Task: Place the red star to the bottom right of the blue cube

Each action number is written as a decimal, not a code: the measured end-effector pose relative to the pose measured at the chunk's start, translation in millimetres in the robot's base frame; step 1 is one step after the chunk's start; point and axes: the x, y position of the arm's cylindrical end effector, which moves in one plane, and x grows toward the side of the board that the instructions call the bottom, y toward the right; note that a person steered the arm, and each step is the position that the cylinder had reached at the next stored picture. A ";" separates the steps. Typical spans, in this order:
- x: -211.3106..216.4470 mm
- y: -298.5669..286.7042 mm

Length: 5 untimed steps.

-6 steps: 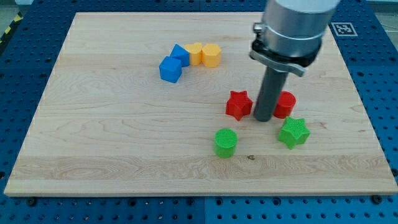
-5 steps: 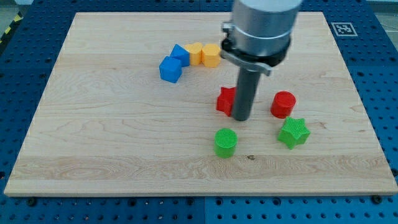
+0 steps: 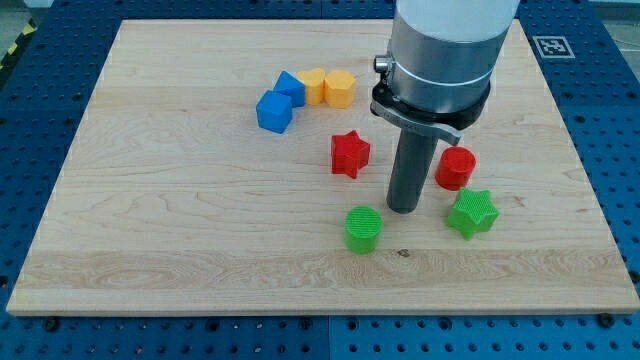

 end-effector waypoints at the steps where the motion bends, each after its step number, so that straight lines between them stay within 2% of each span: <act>1: -4.9 -7.4; 4: -46.3 -11.0; 5: -62.8 -28.0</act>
